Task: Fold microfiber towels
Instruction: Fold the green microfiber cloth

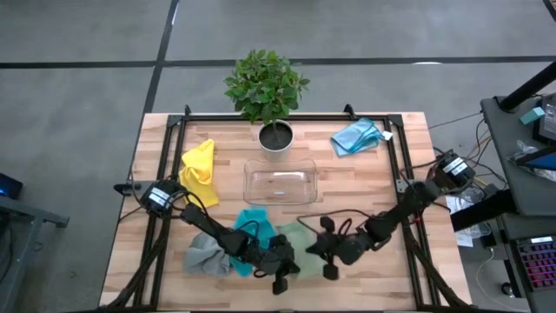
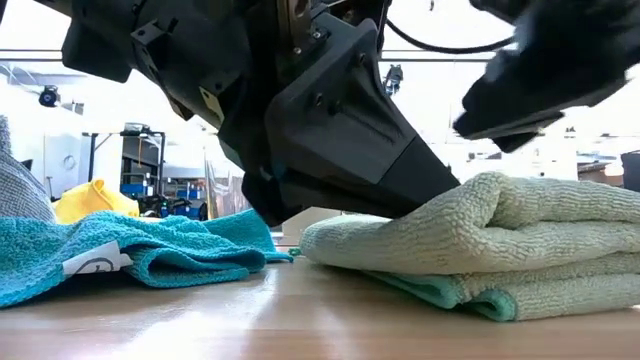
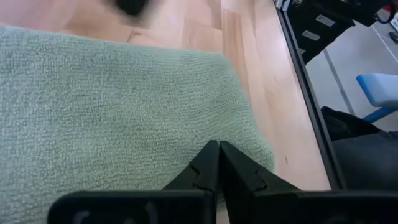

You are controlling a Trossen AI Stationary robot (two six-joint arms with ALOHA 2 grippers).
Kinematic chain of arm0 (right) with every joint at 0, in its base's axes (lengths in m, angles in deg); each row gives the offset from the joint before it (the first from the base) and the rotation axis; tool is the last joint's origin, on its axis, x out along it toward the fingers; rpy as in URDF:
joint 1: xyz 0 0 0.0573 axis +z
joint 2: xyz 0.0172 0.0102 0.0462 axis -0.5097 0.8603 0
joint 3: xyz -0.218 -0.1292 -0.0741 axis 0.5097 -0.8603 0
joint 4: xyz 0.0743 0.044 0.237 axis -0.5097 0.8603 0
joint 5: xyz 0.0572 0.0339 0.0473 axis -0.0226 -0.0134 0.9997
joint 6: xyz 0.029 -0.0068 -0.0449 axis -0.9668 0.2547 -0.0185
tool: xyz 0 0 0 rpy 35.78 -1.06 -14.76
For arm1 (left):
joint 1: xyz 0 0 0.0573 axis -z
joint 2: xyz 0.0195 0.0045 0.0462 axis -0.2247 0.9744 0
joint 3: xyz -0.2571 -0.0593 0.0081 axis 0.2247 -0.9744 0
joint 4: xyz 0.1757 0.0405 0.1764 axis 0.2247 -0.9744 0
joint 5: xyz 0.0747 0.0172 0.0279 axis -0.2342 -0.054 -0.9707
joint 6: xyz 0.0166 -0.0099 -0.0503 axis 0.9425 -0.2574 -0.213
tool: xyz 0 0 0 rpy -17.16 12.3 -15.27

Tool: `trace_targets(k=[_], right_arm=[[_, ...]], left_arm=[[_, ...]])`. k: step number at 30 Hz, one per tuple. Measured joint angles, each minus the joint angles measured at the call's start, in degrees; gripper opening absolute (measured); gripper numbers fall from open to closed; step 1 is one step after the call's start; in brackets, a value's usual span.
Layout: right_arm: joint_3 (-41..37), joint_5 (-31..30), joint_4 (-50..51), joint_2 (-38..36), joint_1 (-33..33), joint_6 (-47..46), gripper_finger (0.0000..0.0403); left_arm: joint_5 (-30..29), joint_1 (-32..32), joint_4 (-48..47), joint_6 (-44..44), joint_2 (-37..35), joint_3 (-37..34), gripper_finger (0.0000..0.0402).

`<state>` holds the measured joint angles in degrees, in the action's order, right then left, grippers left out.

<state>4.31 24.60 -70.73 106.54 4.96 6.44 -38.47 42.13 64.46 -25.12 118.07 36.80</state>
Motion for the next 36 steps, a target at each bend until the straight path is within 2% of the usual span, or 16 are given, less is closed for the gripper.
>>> trace_targets(k=[6,17,24,31,36], right_arm=[[0.0,1.36,-2.05,3.94,3.44,-1.99,0.0009],[0.0,1.29,-11.88,13.02,2.14,-5.09,0.0009],[0.0,1.29,-12.3,13.49,2.11,-4.88,0.0009],[0.02,1.78,-12.3,13.4,2.2,-4.19,0.0009],[0.02,1.95,-11.92,12.97,2.24,-4.04,0.0009]], left_arm=[[0.24,0.33,0.02,0.13,-0.96,0.33,0.0],[1.43,1.89,0.91,0.25,-1.32,1.31,0.0],[1.4,2.3,-0.08,-1.81,0.79,1.29,0.0],[1.56,2.27,-6.64,-5.3,0.9,1.22,0.0],[2.67,2.21,-7.52,-5.96,0.89,1.2,0.0]])
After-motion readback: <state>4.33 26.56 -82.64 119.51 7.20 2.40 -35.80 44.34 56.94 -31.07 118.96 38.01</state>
